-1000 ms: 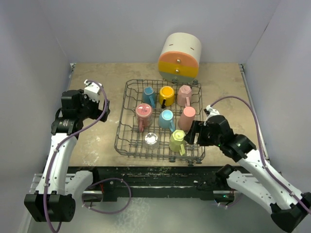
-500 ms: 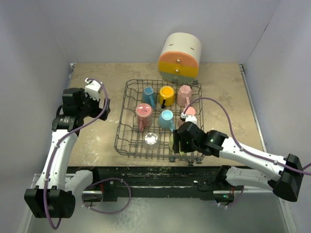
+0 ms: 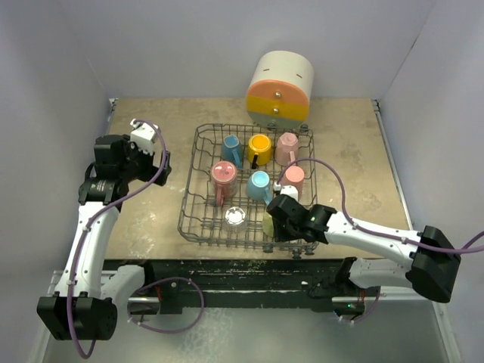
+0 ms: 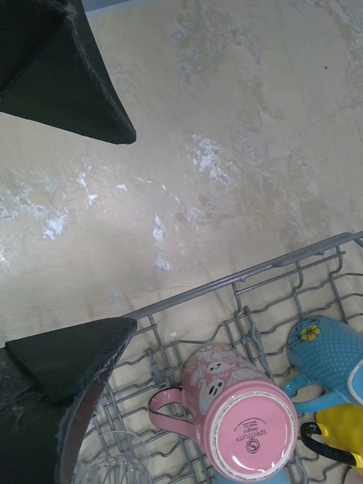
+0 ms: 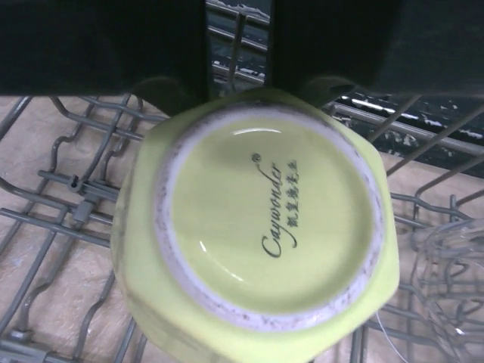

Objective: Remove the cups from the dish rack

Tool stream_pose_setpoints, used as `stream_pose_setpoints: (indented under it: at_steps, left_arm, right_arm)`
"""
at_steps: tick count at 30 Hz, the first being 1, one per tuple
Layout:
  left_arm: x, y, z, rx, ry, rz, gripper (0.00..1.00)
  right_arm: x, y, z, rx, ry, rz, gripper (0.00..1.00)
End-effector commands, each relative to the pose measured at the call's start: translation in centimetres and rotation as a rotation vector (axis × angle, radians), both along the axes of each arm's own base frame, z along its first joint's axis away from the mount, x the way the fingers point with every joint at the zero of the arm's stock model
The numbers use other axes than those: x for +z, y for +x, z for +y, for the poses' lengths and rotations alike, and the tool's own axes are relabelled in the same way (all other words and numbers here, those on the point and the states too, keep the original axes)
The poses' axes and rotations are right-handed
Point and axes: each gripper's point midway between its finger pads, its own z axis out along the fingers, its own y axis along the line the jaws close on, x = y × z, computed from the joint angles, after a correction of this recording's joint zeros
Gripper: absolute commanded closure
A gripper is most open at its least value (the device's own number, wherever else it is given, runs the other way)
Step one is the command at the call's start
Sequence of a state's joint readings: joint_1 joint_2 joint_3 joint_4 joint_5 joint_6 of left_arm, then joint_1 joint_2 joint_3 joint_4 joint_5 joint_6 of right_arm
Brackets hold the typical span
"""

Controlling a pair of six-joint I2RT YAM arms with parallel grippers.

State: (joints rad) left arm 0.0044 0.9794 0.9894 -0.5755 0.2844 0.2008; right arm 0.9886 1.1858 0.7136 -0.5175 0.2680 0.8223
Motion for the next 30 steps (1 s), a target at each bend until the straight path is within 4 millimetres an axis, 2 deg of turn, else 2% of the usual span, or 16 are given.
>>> stream_pose_setpoints:
  at_steps: [1, 6, 11, 12, 15, 19, 23, 25, 28, 30]
  left_arm:
    - [2.8, -0.1, -0.6, -0.037, -0.014, -0.069, 0.01]
    - [2.7, -0.7, -1.2, -0.093, -0.008, -0.075, 0.01]
    - [3.0, -1.8, -2.3, -0.191, 0.000, -0.097, 0.01]
    - [3.2, -1.9, -2.6, -0.209, 0.000, -0.104, 0.01]
    - [4.0, -2.5, -3.4, -0.271, -0.005, -0.126, 0.01]
    - [4.9, -3.9, -5.2, -0.412, -0.017, -0.166, 0.01]
    - [5.7, -5.4, -6.9, -0.557, -0.027, -0.228, 0.01]
    - [6.3, -5.8, -7.3, -0.596, -0.021, -0.264, 0.01]
    - [7.1, -6.1, -7.6, -0.634, -0.001, -0.316, 0.01]
    - [7.6, -6.2, -7.8, -0.655, 0.014, -0.353, 0.01]
  right_arm:
    - [2.2, 1.4, 1.4, 0.006, 0.074, -0.077, 0.76]
    - [6.4, 2.7, 1.9, 0.007, 0.109, -0.163, 1.00]
    - [11.8, 4.2, 3.3, 0.026, 0.167, -0.249, 1.00]
    - [13.7, 4.7, 3.7, 0.025, 0.191, -0.278, 1.00]
    - [17.7, 5.5, 4.7, 0.037, 0.239, -0.326, 1.00]
    - [22.9, 6.4, 7.7, 0.105, 0.380, -0.352, 1.00]
    - [27.2, 7.5, 12.7, 0.222, 0.621, -0.290, 1.00]
    - [28.6, 7.5, 15.0, 0.291, 0.765, -0.220, 1.00]
    - [30.4, 6.3, 17.9, 0.414, 0.982, -0.094, 1.00]
    - [30.8, 5.4, 19.1, 0.470, 1.093, -0.011, 1.00]
